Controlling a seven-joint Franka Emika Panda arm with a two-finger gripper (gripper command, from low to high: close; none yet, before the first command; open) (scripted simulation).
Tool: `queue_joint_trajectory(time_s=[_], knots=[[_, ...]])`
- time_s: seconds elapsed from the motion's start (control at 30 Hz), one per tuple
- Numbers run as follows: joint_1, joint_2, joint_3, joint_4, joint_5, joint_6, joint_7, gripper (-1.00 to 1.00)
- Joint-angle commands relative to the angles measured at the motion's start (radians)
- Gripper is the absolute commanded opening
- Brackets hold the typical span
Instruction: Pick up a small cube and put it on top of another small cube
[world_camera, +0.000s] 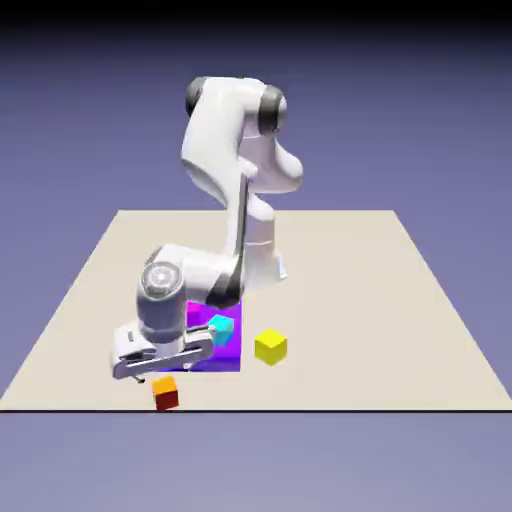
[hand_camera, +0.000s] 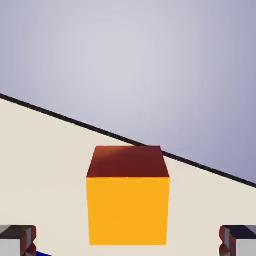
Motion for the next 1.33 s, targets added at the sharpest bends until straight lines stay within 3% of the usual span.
queue_joint_trajectory(time_s=[0.0, 0.03, 0.07, 0.23, 0.93, 1.0, 1.17, 1.2, 1.3], knots=[[-0.006, 0.036, 0.001, -0.007, 0.001, 0.043, 0.001, 0.00], [-0.007, 0.043, 0.001, -0.008, 0.001, 0.052, 0.002, 0.00], [-0.007, 0.043, 0.001, -0.008, 0.001, 0.052, 0.002, -1.00], [0.009, -0.101, 0.001, -0.012, -0.011, -0.086, -0.015, -1.00], [-0.058, -0.862, 0.080, -0.691, -0.271, -0.078, -0.324, -1.00], [-0.059, -0.876, 0.081, -0.704, -0.276, -0.078, -0.330, -1.00], [-0.030, -0.724, -0.012, -0.759, -0.372, 0.129, -0.264, -1.00], [-0.030, -0.724, -0.012, -0.759, -0.372, 0.129, -0.264, 1.00], [-0.042, -0.788, 0.027, -0.736, -0.331, 0.042, -0.292, 1.00]])
